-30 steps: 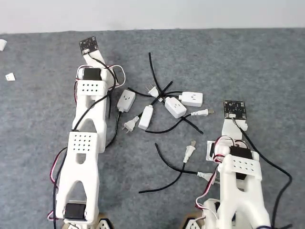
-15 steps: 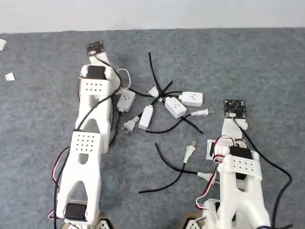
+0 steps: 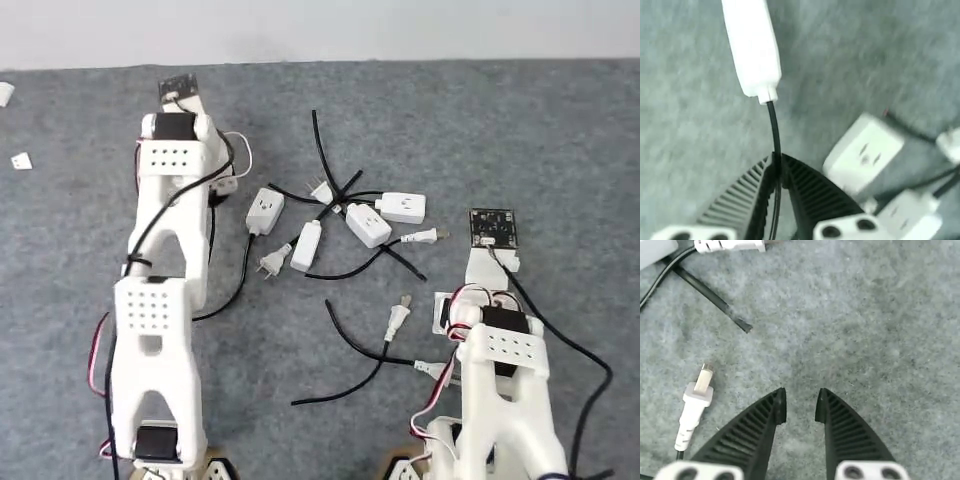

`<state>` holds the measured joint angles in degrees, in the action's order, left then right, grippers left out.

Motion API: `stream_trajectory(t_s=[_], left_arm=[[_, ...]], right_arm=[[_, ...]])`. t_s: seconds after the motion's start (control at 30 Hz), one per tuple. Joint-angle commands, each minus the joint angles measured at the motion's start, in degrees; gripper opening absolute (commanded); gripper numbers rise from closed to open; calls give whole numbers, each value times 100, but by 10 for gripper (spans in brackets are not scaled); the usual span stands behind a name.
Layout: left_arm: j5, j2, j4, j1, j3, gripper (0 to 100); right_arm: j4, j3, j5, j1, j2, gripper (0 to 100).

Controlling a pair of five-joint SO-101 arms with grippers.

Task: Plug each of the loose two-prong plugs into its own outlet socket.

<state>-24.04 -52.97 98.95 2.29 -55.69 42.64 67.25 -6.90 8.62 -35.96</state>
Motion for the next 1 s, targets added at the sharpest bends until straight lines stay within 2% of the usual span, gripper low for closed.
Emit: stream_trajectory(t_s=[0.0, 0.23, 0.3, 0.47, 0.67, 0.77, 0.87, 0.97], left_arm=[[97, 1538, 53, 26, 2088, 11], [123, 3270, -914, -202, 5147, 11], [378, 3868, -1196, -387, 6105, 11], [967, 5503, -2277, -1196, 8532, 12], [2066, 7288, -3358, -2347, 10967, 13], [2004, 7991, -3481, -2092, 11292, 40], [1864, 8589, -3464, -1442, 11336, 128], [1749, 9099, -3253, -1099, 11433, 226]], right_arm=[[-101, -62, -35, -40, 22, 102], [-110, -62, -35, -40, 22, 102], [-110, -62, -35, -40, 22, 102], [-110, -62, -35, -40, 22, 102], [-110, -62, -35, -31, 48, 104], [-145, -53, -53, -31, 57, 105], [-180, -44, -62, -31, 66, 105], [-180, -44, -70, -31, 66, 105]])
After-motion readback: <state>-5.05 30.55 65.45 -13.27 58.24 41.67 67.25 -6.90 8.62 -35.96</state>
